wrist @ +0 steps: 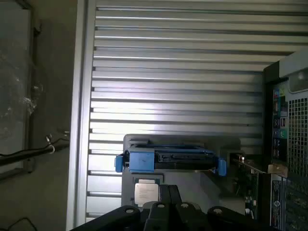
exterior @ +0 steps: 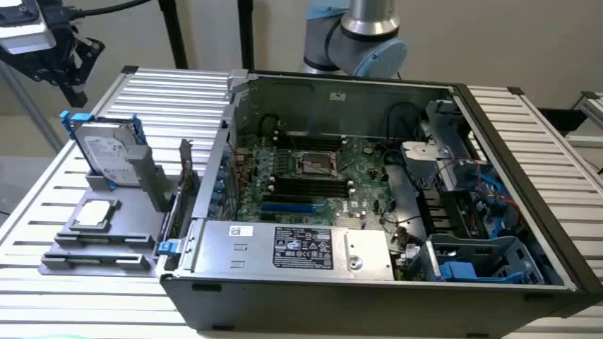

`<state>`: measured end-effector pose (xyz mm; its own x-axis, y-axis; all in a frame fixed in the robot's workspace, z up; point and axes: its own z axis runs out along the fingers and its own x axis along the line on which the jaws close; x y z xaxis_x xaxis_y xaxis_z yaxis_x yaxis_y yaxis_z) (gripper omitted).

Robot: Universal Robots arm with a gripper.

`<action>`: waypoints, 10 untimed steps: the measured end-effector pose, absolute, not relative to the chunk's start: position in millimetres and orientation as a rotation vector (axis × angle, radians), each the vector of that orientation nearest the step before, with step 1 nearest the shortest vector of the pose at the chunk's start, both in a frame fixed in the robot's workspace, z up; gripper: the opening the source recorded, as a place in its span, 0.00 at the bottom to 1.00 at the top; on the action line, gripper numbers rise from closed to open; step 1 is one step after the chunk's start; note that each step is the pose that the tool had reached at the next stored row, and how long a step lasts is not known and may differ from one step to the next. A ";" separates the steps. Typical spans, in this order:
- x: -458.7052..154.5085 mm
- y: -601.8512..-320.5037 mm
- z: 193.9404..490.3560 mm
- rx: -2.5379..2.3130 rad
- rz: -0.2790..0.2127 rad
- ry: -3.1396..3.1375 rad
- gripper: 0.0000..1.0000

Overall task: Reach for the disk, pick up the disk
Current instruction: 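Reach for the disk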

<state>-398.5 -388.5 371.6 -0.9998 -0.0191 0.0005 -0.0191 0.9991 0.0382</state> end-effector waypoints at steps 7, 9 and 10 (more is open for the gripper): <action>-398.5 -388.5 371.6 0.030 -0.060 -3.140 0.11; -398.5 -388.5 371.6 0.030 -0.060 -3.140 0.11; -398.5 -388.5 371.6 0.030 -0.060 -3.140 0.11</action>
<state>-398.5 -388.5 371.6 -0.9998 -0.0191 0.0005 -0.0191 0.9991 0.0382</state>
